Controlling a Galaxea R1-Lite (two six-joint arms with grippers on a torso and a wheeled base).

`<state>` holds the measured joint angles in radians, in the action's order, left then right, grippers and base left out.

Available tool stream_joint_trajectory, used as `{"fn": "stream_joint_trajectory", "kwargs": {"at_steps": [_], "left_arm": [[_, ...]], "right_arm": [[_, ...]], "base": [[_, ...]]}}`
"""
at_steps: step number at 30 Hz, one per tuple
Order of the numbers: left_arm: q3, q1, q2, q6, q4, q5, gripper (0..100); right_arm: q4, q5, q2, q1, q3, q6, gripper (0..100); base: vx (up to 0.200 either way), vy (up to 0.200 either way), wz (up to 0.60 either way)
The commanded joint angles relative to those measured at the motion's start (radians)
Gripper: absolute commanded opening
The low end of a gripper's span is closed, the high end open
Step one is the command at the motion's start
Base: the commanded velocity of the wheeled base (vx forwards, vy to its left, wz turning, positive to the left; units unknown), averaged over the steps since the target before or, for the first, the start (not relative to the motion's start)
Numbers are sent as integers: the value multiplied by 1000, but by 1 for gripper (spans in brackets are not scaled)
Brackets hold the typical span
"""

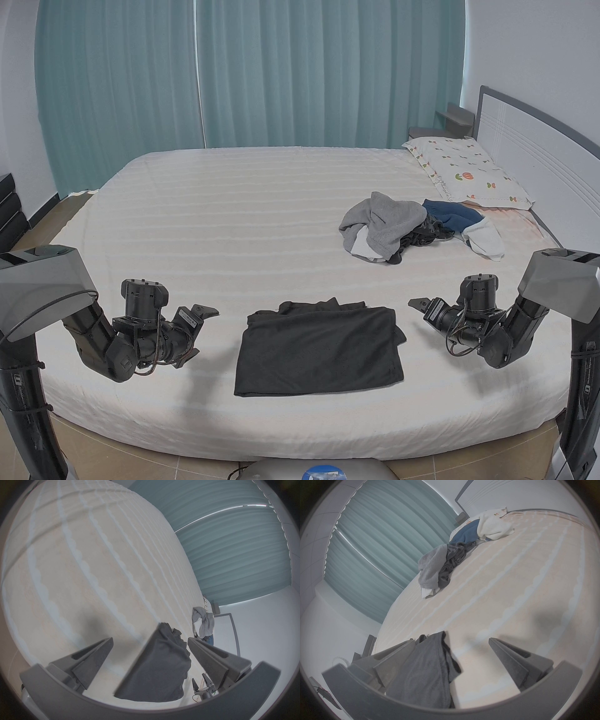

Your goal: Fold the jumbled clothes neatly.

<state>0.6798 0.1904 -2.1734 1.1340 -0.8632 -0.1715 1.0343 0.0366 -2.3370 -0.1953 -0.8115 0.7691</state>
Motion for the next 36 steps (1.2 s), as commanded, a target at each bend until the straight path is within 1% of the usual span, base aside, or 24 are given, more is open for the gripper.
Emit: {"fn": "stream_joint_trajectory", "kwargs": {"at_steps": [1, 4, 8, 9, 11, 14, 17, 18, 19, 21, 22, 29, 30, 31, 34, 36], "left_arm": [[27, 15, -5, -3, 4, 3, 100], [50, 15, -3, -5, 15, 3, 100], [126, 18, -43, -66, 23, 3, 100], [156, 18, -68, -120, 21, 3, 100], [193, 20, -106, -183, 18, 3, 100], [241, 20, -151, -227, 20, 4, 100], [276, 14, -180, -275, 20, 7, 100], [291, 7, -189, -319, 21, 24, 100], [296, 4, -194, -339, 21, 44, 100], [296, 1, -194, -349, 21, 61, 100], [296, 0, -198, -356, 20, 72, 100], [290, -9, -226, -359, 13, 79, 100], [290, -9, -226, -359, 13, 79, 100], [291, -9, -240, -369, 13, 78, 100], [297, -6, -255, -387, 10, 79, 100], [313, -5, -259, -387, 9, 78, 100]], "right_arm": [[-8, -1, 31, -13, 3, -2, 100], [-10, -6, 33, -18, 15, -1, 100], [0, -4, 35, -32, 55, -2, 100], [-5, -6, 41, -42, 72, -4, 100], [1, -6, 59, -59, 109, -7, 100], [10, 9, 71, -82, 167, 7, 100], [43, 34, 61, -102, 209, 1, 100], [82, 42, 67, -116, 230, -4, 100], [113, 46, 74, -127, 241, 1, 100], [124, 57, 76, -142, 245, 2, 100], [133, 69, 68, -167, 249, 6, 100], [138, 72, 30, -239, 224, -5, 100], [138, 72, 30, -239, 224, -5, 100], [136, 71, 15, -260, 215, -5, 100], [138, 74, -4, -269, 201, -5, 100], [136, 89, -7, -271, 187, -5, 100]], "base": [[0, -200, 0], [0, -200, 0], [0, 0, 0], [0, 0, 0], [0, 0, 0], [0, 0, 0], [0, 0, 0], [0, 0, 0], [0, 0, 0], [0, 0, 0], [0, 0, 0], [0, 0, 0], [0, 0, 0], [0, 0, 0], [0, 0, 0], [0, 0, 0]]}}
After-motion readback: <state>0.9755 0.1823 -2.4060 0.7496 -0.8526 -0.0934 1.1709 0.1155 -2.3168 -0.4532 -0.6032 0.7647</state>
